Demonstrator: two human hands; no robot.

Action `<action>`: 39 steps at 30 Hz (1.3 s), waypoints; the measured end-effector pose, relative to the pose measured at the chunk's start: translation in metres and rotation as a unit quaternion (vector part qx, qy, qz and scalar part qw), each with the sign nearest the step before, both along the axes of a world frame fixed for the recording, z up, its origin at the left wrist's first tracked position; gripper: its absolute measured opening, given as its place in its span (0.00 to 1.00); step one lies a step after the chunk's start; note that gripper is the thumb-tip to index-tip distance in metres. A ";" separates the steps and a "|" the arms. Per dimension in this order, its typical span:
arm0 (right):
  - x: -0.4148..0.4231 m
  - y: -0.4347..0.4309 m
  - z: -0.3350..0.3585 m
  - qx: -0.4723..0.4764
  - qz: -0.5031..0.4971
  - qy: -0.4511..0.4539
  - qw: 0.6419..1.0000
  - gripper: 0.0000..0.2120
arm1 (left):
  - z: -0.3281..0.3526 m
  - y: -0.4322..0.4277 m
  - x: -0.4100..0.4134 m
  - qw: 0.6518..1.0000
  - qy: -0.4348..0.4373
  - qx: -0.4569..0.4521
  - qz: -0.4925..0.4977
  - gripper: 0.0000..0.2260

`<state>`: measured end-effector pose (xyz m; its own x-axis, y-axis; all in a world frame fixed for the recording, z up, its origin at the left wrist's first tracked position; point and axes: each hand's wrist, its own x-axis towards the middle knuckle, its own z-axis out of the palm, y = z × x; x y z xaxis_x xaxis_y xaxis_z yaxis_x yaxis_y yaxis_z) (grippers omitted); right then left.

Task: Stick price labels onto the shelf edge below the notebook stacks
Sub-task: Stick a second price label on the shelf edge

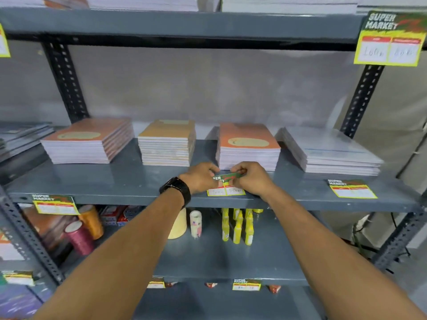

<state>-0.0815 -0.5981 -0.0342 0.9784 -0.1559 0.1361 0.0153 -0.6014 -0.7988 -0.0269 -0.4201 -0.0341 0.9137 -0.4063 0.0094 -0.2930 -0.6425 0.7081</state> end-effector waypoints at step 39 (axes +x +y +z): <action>-0.091 0.021 -0.066 0.002 -0.092 -0.113 0.989 0.02 | -0.069 0.006 -0.104 0.969 -0.155 -0.137 0.131 0.06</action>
<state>-0.1723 -0.5774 -0.1003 0.8778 -0.3293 0.3480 0.0852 -0.6076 -0.7897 -0.1307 -0.4139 -0.1026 0.9207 -0.1047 0.3760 -0.3725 -0.5232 0.7665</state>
